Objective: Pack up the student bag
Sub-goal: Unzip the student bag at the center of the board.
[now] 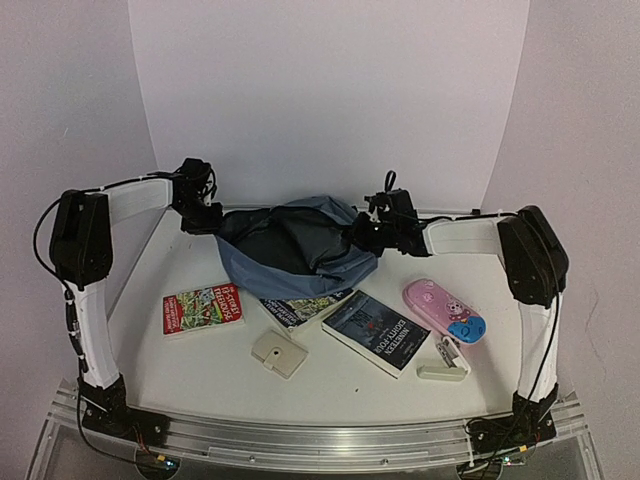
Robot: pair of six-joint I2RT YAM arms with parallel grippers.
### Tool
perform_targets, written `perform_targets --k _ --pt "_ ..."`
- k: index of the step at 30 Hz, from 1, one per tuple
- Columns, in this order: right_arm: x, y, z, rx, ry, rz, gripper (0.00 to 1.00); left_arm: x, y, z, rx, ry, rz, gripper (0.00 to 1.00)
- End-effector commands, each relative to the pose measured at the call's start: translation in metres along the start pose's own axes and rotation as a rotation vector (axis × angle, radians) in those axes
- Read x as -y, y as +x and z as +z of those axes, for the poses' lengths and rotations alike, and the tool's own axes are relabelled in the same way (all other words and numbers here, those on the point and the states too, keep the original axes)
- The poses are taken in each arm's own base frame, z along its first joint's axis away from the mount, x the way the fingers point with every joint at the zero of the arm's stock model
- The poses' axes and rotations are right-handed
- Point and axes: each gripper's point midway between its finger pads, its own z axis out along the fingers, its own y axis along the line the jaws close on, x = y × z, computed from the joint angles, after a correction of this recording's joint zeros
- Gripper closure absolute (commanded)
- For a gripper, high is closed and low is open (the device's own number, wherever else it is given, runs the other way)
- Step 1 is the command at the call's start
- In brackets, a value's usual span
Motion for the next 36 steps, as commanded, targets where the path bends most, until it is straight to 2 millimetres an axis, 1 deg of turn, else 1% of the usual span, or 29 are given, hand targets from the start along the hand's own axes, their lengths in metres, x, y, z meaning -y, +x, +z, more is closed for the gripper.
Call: perform_targets --k 1,2,3,4,6,8,10,11,13,14,16,18,20,23,24,27,29,31,32,33,34,36 --pt "0.006 0.007 0.025 -0.028 -0.047 0.073 1.00 -0.002 -0.031 -0.020 0.048 -0.028 0.023 0.60" --pt "0.011 0.009 0.030 -0.031 -0.037 0.076 1.00 -0.002 -0.035 -0.025 0.061 -0.031 0.018 0.51" --pt "0.017 0.010 0.033 -0.029 -0.025 0.077 1.00 0.000 -0.040 -0.031 0.080 -0.023 0.012 0.43" --pt "0.019 0.010 0.035 -0.026 -0.019 0.075 1.00 0.003 -0.045 -0.041 0.100 -0.010 0.005 0.38" --pt "0.024 0.011 0.037 -0.022 -0.007 0.068 1.00 0.007 -0.050 -0.059 0.132 0.018 -0.017 0.33" --pt "0.027 0.013 0.037 -0.022 0.001 0.058 1.00 0.012 -0.048 -0.076 0.152 0.055 -0.058 0.30" --pt "0.029 0.013 0.034 -0.019 0.009 0.046 1.00 0.015 -0.034 -0.088 0.139 0.097 -0.112 0.27" --pt "0.030 0.014 0.032 -0.017 0.014 0.040 1.00 0.015 -0.023 -0.091 0.126 0.110 -0.140 0.27" --pt "0.032 0.013 0.028 -0.012 0.022 0.030 1.00 0.008 0.009 -0.090 0.075 0.108 -0.201 0.26" --pt "0.032 0.011 0.027 -0.007 0.023 0.025 1.00 0.001 0.031 -0.084 0.033 0.086 -0.232 0.26" --pt "0.033 0.010 0.025 -0.010 0.022 0.020 1.00 -0.015 0.071 -0.080 -0.030 0.030 -0.301 0.25" --pt "0.032 0.010 0.024 -0.013 0.017 0.013 1.00 -0.028 0.101 -0.080 -0.065 -0.019 -0.360 0.23" --pt "0.030 0.010 0.024 -0.015 0.010 0.005 1.00 -0.041 0.137 -0.076 -0.112 -0.057 -0.405 0.20" --pt "0.029 0.010 0.022 -0.015 0.008 -0.007 1.00 -0.053 0.162 -0.079 -0.103 -0.089 -0.465 0.17" --pt "0.030 0.010 0.022 -0.014 0.012 -0.011 1.00 -0.056 0.167 -0.081 -0.093 -0.091 -0.480 0.15" --pt "0.035 0.011 0.021 -0.007 0.031 -0.027 1.00 -0.066 0.172 -0.088 -0.054 -0.107 -0.498 0.12" --pt "0.040 0.008 0.020 0.005 0.047 -0.036 1.00 -0.067 0.166 -0.090 -0.032 -0.092 -0.475 0.11" --pt "0.044 0.005 0.016 0.012 0.055 -0.039 1.00 -0.063 0.155 -0.091 -0.018 -0.069 -0.433 0.11" --pt "0.044 0.003 0.014 0.015 0.055 -0.044 1.00 -0.059 0.149 -0.091 -0.015 -0.050 -0.406 0.13" --pt "0.040 0.000 0.011 0.022 0.049 -0.054 1.00 -0.048 0.141 -0.092 -0.012 0.003 -0.385 0.14" --pt "0.035 -0.004 0.008 0.027 0.037 -0.070 0.99 -0.038 0.133 -0.093 -0.004 0.055 -0.358 0.15" --pt "0.020 -0.009 0.004 0.026 -0.006 -0.124 0.93 -0.013 0.113 -0.100 0.048 0.174 -0.299 0.15"
